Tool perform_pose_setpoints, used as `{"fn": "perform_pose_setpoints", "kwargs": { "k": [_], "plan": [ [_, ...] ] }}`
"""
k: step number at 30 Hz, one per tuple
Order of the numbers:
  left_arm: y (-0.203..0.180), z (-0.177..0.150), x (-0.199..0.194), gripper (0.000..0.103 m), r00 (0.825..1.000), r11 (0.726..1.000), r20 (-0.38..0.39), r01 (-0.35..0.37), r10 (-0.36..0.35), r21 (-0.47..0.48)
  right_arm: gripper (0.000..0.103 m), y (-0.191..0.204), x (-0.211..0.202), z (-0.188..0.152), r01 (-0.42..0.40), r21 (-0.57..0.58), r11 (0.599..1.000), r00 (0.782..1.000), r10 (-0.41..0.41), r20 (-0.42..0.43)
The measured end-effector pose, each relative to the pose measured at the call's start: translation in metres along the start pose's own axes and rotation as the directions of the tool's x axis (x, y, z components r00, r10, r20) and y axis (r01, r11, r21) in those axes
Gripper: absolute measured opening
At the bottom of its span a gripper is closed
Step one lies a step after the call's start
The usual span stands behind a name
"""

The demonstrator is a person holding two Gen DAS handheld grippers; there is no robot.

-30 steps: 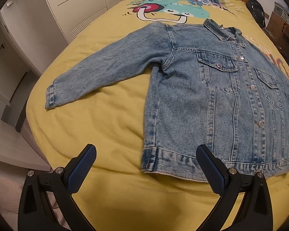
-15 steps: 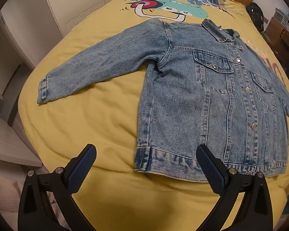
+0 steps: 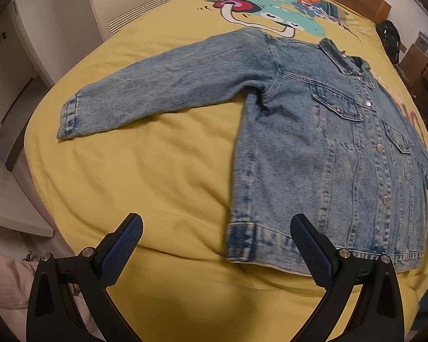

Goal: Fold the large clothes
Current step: 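Carry the cuff across the jacket body and open the right tool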

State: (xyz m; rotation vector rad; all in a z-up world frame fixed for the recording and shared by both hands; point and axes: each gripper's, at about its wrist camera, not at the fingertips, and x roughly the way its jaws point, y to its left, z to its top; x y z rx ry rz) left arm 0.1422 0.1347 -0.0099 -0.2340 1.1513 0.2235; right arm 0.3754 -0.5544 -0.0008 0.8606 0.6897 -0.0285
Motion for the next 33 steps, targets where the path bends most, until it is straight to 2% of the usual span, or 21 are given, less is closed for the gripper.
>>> {"fn": "perform_pose_setpoints", "kwargs": {
  "k": [6, 10, 15, 21, 25, 28, 33],
  "plan": [
    [0.027, -0.004, 0.000, 0.102, 1.000, 1.000, 0.022, 0.010, -0.009, -0.021, 0.007, 0.105, 0.055, -0.043, -0.071, -0.134, 0.988, 0.992, 0.056, -0.110],
    [0.045, -0.006, 0.000, 0.102, 0.999, 0.999, 0.034, 0.014, -0.013, -0.035, 0.007, 0.159, 0.087, -0.072, -0.116, -0.197, 0.974, 0.982, 0.083, -0.171],
    [0.065, -0.010, 0.001, 0.102, 0.999, 0.997, 0.036, 0.030, -0.027, -0.068, 0.007, 0.228, 0.118, -0.128, -0.193, -0.285, 0.939, 0.959, 0.120, -0.256],
    [0.083, -0.014, 0.002, 0.102, 0.999, 0.994, 0.035, 0.035, -0.032, -0.104, 0.007, 0.286, 0.139, -0.195, -0.268, -0.380, 0.886, 0.929, 0.133, -0.345],
    [0.088, -0.017, 0.002, 0.102, 0.999, 0.993, 0.035, 0.033, -0.029, -0.115, 0.007, 0.308, 0.150, -0.244, -0.275, -0.484, 0.831, 0.919, 0.080, -0.385],
    [0.088, -0.018, 0.003, 0.102, 0.999, 0.993, 0.040, 0.031, -0.026, -0.114, 0.008, 0.311, 0.158, -0.288, -0.266, -0.598, 0.756, 0.911, -0.006, -0.413],
    [0.080, -0.018, 0.003, 0.102, 0.998, 0.995, 0.053, 0.043, -0.039, -0.094, 0.010, 0.304, 0.173, -0.350, -0.271, -0.713, 0.647, 0.885, -0.124, -0.449]
  ]
}}
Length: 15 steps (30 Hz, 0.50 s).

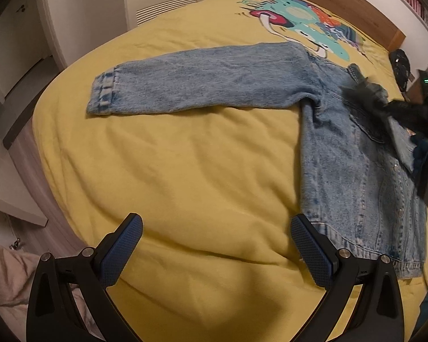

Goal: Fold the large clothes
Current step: 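Carry the cuff across the jacket body and open the right tool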

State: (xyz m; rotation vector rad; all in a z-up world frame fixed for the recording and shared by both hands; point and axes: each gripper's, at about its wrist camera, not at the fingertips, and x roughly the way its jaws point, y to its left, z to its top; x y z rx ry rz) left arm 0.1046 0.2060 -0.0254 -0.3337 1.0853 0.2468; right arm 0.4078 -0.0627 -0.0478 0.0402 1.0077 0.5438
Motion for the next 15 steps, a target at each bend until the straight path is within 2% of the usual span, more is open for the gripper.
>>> {"fn": "perform_pose_setpoints", "kwargs": {
  "k": [3, 7, 8, 10, 12, 15],
  "plan": [
    [-0.007, 0.000, -0.001, 0.102, 1.000, 1.000, -0.001, 0.021, -0.021, 0.021, 0.013, 0.014, 0.017, -0.017, 0.049, -0.065, 0.997, 0.998, -0.052, -0.038],
    [-0.015, 0.005, 0.000, 0.102, 0.999, 0.998, -0.020, 0.050, -0.050, 0.033, 0.019, 0.014, 0.026, -0.025, 0.055, -0.059, 0.997, 0.997, -0.058, -0.050],
    [-0.017, 0.006, 0.001, 0.102, 0.999, 0.998, -0.025, 0.049, -0.048, 0.038, 0.025, 0.014, 0.026, -0.025, 0.048, -0.059, 0.997, 0.997, -0.051, -0.050],
    [-0.022, 0.011, 0.002, 0.102, 0.999, 0.998, -0.025, 0.043, -0.041, 0.056, 0.051, 0.017, 0.028, -0.025, 0.018, -0.060, 0.998, 0.998, -0.021, -0.056],
    [-0.029, 0.016, 0.001, 0.102, 1.000, 0.997, -0.014, 0.028, -0.027, 0.074, 0.058, 0.023, 0.024, -0.028, 0.000, -0.070, 0.998, 0.999, -0.004, -0.051],
    [-0.038, 0.026, 0.000, 0.102, 0.999, 0.995, -0.004, 0.040, -0.039, 0.093, 0.062, 0.027, 0.016, -0.033, -0.029, -0.070, 0.997, 0.999, 0.025, -0.046]
  ]
}}
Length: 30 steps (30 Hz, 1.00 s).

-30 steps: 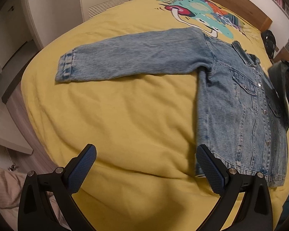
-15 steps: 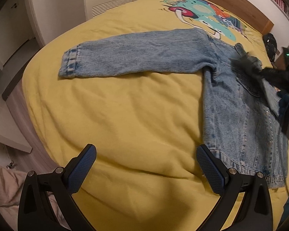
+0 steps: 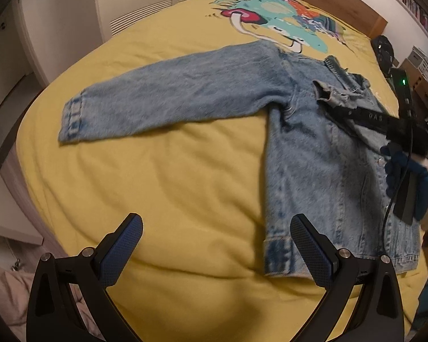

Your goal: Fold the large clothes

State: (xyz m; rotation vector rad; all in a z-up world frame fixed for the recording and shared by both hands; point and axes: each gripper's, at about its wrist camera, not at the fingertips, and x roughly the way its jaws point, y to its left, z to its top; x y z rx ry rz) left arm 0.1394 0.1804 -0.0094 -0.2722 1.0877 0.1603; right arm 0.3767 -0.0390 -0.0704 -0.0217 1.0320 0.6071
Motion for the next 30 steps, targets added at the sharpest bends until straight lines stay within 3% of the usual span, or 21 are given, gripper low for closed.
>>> {"fn": "perform_pose_setpoints", "kwargs": {
  "k": [7, 14, 18, 25, 30],
  "plan": [
    [-0.038, 0.031, 0.018, 0.102, 1.000, 0.997, 0.002, -0.001, 0.000, 0.075, 0.064, -0.018, -0.039, -0.015, -0.008, 0.004, 1.000, 0.998, 0.008, 0.061],
    [-0.106, 0.070, 0.050, 0.102, 0.999, 0.977, 0.028, 0.008, -0.014, 0.215, 0.064, -0.091, -0.078, -0.027, 0.146, 0.076, 0.986, 0.983, -0.153, 0.102],
    [-0.155, 0.098, 0.075, 0.102, 0.998, 0.959, 0.058, 0.014, -0.031, 0.284, 0.064, -0.138, -0.089, -0.035, 0.232, 0.126, 0.965, 0.966, -0.244, 0.090],
    [-0.233, 0.138, 0.123, 0.102, 0.988, 0.931, 0.151, -0.015, -0.043, 0.366, 0.064, -0.191, -0.091, -0.055, 0.319, 0.130, 0.939, 0.945, -0.325, 0.029],
    [-0.250, 0.152, 0.171, 0.102, 0.990, 0.917, 0.133, -0.087, 0.038, 0.388, 0.064, -0.213, -0.091, -0.078, 0.312, 0.127, 0.942, 0.949, -0.315, 0.008]
  ]
}}
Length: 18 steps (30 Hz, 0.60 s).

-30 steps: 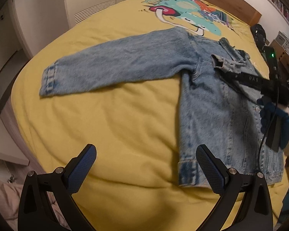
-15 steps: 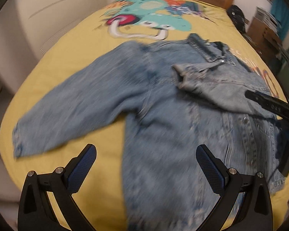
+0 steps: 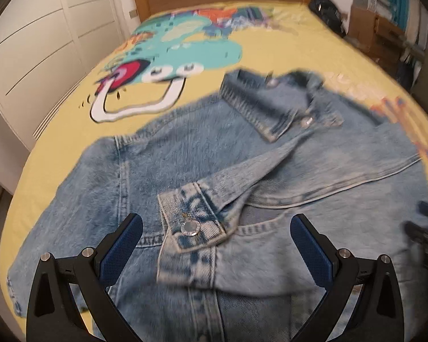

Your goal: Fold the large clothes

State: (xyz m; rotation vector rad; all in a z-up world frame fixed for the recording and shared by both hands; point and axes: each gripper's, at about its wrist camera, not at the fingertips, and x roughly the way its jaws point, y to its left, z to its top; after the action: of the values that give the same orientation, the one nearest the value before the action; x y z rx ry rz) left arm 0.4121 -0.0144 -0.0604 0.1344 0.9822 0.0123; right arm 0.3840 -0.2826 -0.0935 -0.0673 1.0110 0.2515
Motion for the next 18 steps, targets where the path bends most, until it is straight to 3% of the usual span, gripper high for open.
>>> {"fn": "perform_pose_setpoints", "kwargs": {
  "k": [4, 7, 12, 18],
  "plan": [
    [0.017, -0.010, 0.030, 0.102, 0.996, 0.999, -0.082, -0.032, 0.031, -0.012, 0.064, -0.009, -0.006, -0.014, -0.024, -0.023, 0.999, 1.000, 0.024, 0.000],
    [0.033, -0.006, 0.021, 0.102, 0.999, 0.998, -0.039, -0.013, 0.010, -0.057, 0.064, -0.014, -0.014, -0.016, -0.030, -0.034, 0.999, 1.000, 0.030, 0.002],
    [0.032, 0.022, 0.006, 0.102, 0.998, 0.998, 0.057, 0.013, -0.010, -0.059, 0.064, -0.012, -0.029, 0.010, -0.045, -0.021, 0.999, 0.995, 0.046, 0.089],
    [0.014, 0.037, 0.018, 0.102, 0.998, 0.999, 0.059, 0.017, -0.015, -0.028, 0.064, 0.000, -0.007, 0.034, -0.029, -0.029, 0.999, 0.996, 0.031, 0.083]
  ]
}}
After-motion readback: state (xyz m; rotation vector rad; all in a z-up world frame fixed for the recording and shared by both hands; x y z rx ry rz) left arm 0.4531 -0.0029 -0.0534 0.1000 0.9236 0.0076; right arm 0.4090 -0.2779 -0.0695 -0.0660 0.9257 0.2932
